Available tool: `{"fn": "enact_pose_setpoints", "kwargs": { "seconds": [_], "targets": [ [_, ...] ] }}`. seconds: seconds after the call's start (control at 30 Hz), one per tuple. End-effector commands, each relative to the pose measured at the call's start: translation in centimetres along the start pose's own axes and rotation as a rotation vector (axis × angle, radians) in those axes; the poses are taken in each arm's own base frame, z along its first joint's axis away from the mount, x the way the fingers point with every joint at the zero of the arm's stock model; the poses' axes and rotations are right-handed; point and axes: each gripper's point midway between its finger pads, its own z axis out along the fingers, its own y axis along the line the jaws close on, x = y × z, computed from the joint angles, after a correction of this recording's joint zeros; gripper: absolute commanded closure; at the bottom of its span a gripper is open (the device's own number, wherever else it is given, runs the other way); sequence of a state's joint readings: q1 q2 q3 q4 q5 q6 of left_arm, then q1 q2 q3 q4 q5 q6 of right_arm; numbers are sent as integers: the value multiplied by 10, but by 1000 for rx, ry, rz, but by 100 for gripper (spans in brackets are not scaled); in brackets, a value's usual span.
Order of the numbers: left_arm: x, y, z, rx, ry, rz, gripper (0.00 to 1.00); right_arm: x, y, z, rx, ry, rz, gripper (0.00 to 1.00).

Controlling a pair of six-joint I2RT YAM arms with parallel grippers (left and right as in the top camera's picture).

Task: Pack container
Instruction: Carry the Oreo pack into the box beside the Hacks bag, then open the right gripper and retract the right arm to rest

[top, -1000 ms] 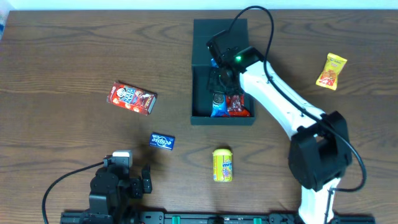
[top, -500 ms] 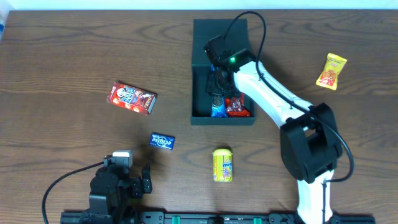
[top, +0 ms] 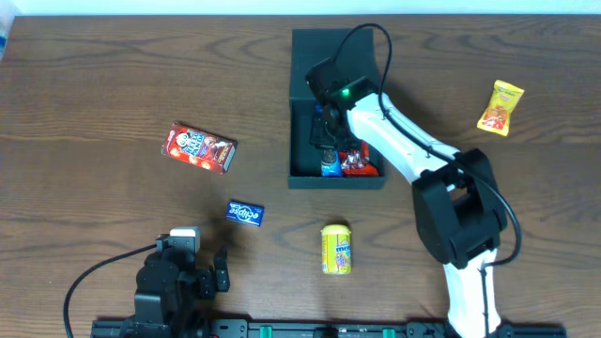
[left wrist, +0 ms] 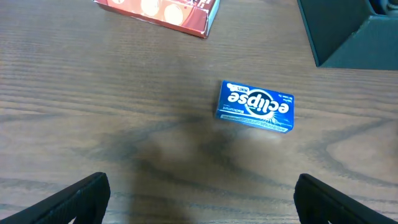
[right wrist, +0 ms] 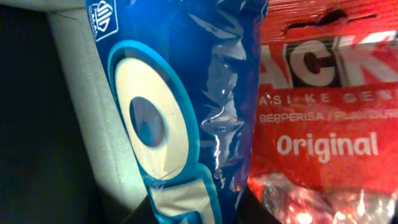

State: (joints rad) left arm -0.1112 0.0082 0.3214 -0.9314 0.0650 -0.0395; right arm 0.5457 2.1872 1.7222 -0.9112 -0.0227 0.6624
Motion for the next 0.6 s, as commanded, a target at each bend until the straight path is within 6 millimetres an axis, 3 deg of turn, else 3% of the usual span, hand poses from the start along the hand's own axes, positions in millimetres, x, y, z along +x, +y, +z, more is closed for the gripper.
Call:
{"fn": "enact_pose_setpoints", "kwargs": {
  "seconds": [0.0,0.23,0.3,0.47,0.57],
  "targets": [
    [18,2,7,-7,59,13,5,-1,0,6,29,-8,-34,81],
    [18,2,7,-7,59,13,5,-1,-4,3,46,-12,-41,81],
    [18,2,7,-7,59,13,5,-2,-3,0,44,-16,-41,77],
    [18,2,7,-7,59,13,4,-4,-3,-12,38,-34,-41,33],
    [18,2,7,-7,59,13,5,-4,-2,-17,34,-39,-41,20]
  ]
}}
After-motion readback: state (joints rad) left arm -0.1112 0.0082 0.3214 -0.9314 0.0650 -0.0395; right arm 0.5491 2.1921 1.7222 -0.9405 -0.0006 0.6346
